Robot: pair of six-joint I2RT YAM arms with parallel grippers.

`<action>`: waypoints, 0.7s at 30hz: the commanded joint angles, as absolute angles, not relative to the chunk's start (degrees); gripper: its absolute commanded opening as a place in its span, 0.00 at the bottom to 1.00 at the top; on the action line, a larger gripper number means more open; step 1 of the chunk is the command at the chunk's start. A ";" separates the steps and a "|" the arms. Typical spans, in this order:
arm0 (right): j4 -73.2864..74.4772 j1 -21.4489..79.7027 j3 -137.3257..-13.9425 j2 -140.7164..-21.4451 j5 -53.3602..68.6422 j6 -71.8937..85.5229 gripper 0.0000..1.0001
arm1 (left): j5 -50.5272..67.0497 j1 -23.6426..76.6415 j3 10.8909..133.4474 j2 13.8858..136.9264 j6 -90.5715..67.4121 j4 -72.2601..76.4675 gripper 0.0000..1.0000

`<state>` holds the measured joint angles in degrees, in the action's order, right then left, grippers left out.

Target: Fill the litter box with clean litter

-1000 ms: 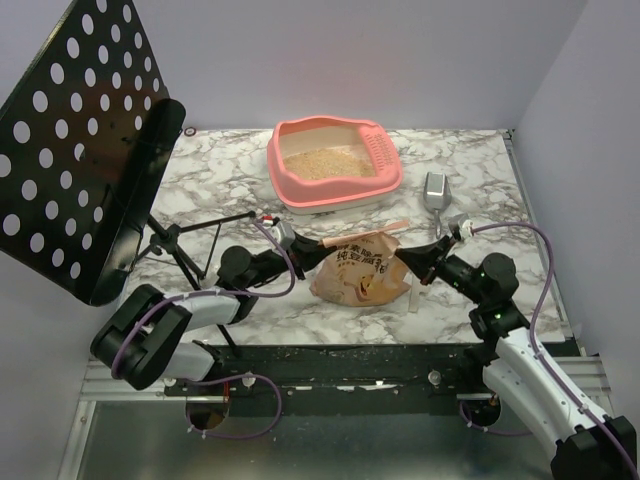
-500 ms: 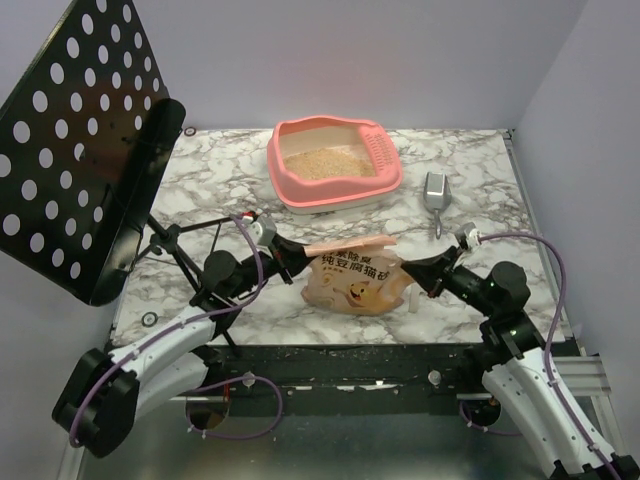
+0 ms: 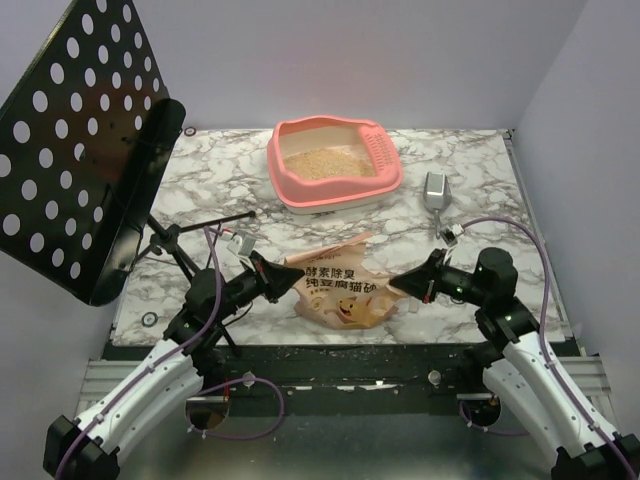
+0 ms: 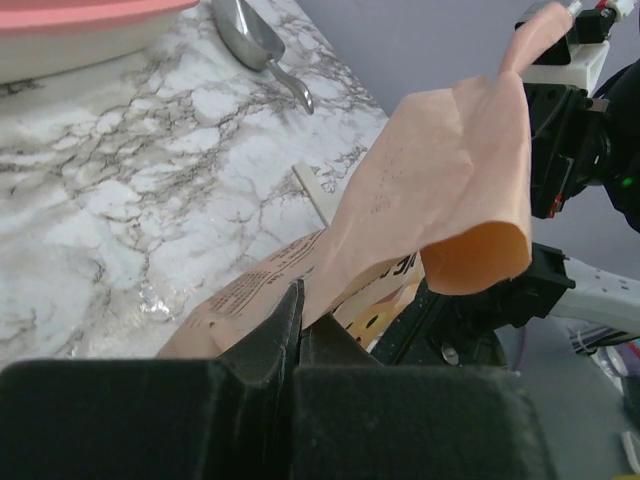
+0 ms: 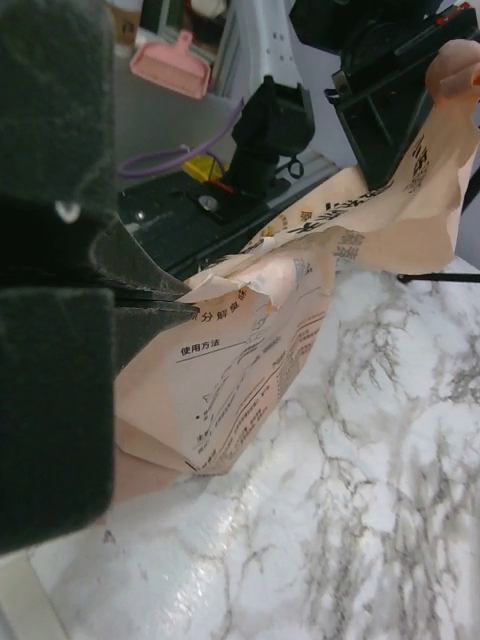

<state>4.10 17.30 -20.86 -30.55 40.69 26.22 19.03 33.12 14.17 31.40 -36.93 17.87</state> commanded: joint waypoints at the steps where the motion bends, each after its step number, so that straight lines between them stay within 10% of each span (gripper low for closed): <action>1: 12.92 16.79 -24.52 -34.35 45.42 33.91 0.00 | 8.62 32.08 19.41 25.76 -41.66 -5.41 0.00; 21: 16.61 16.52 -13.90 -32.08 63.01 57.65 0.00 | 23.63 31.99 32.61 26.89 -45.00 -48.77 0.00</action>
